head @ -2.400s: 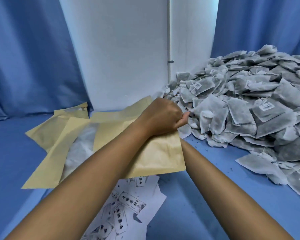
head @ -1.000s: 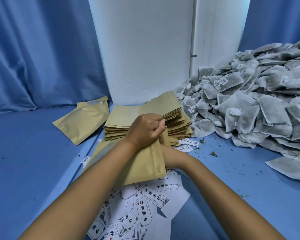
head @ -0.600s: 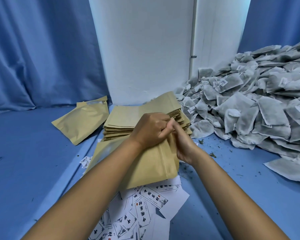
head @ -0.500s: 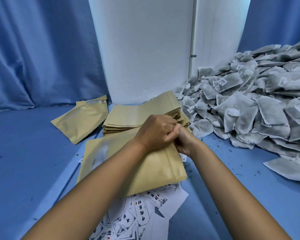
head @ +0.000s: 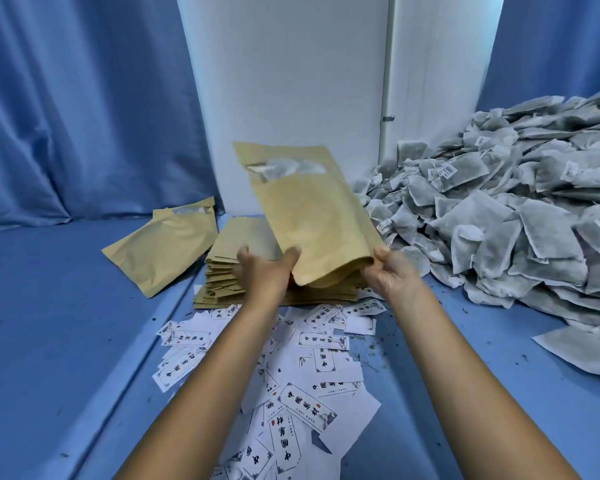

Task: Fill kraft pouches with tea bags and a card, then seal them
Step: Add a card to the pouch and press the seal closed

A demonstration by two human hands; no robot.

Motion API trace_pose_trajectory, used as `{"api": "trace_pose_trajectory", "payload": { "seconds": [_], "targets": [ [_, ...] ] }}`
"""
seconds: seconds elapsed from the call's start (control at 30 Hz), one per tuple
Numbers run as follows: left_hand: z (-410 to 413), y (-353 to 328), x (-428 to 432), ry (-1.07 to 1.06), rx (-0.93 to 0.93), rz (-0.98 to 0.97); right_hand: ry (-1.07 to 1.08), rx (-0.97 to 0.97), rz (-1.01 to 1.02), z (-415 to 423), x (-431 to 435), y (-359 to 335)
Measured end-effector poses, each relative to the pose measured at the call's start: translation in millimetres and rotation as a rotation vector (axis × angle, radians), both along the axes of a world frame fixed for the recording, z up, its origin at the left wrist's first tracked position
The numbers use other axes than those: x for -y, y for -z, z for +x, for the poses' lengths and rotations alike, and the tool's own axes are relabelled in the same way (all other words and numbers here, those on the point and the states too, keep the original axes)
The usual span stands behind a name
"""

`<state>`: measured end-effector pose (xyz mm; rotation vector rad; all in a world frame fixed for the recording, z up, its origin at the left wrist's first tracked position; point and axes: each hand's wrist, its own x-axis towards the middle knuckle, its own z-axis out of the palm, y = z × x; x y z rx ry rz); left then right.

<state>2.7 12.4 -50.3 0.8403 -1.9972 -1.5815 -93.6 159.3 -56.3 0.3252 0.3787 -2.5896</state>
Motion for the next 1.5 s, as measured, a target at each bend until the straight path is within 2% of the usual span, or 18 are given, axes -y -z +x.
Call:
{"api": "trace_pose_trajectory", "payload": {
  "seconds": [0.07, 0.1, 0.13, 0.3, 0.47, 0.6, 0.67, 0.73, 0.8, 0.83, 0.87, 0.93, 1.03, 1.1, 1.17, 1.3, 1.4, 1.5],
  "targets": [
    [4, 20, 3, 0.236, -0.096, 0.554, 0.007, 0.036, 0.009, 4, -3, 22],
    [7, 30, 4, 0.296, -0.136, 0.71, 0.017, 0.027, 0.033, 7, -4, 31],
    [9, 39, 5, 0.331, -0.127, 0.759, 0.039, -0.014, 0.088, 10, -4, 40],
    [9, 72, 3, 0.449, -0.006, 0.705, 0.261, -0.255, 0.676, 14, -14, 56],
    [6, 73, 15, 0.392, -0.006, 0.589, 0.349, -0.306, 0.774, 11, -29, 55],
    [11, 74, 17, 0.377, 0.014, 0.644, 0.273, -0.3, 0.739, 12, -27, 57],
    [13, 75, 14, 0.389, -0.012, 0.695, 0.319, -0.379, 0.819, 13, -27, 56],
    [14, 75, 11, 0.382, -0.057, 0.741, 0.545, -0.574, 1.025, 21, -31, 54],
    [13, 76, 10, 0.353, -0.108, 0.789, 0.79, -0.975, 1.188, 35, -33, 50],
    [13, 76, 9, 0.343, -0.131, 0.812, 0.83, -1.219, 1.252, 42, -32, 49],
    [13, 76, 9, 0.342, -0.155, 0.833, 0.809, -1.437, 1.303, 47, -30, 49],
    [10, 76, 8, 0.353, -0.205, 0.866, 0.6, -1.728, 1.388, 54, -22, 52],
    [9, 76, 7, 0.368, -0.287, 0.905, 0.323, -1.897, 1.518, 56, -10, 57],
    [8, 75, 8, 0.392, -0.298, 0.907, 0.211, -1.904, 1.601, 52, -6, 62],
    [9, 74, 8, 0.412, -0.277, 0.886, 0.1, -1.855, 1.595, 49, -5, 65],
    [10, 72, 12, 0.427, -0.245, 0.83, -0.163, -1.547, 1.364, 46, -11, 56],
    [11, 70, 15, 0.437, -0.224, 0.815, -0.128, -1.303, 1.237, 39, -16, 47],
    [12, 68, 16, 0.457, -0.222, 0.816, 0.012, -1.311, 1.552, 36, -4, 45]
  ]
}}
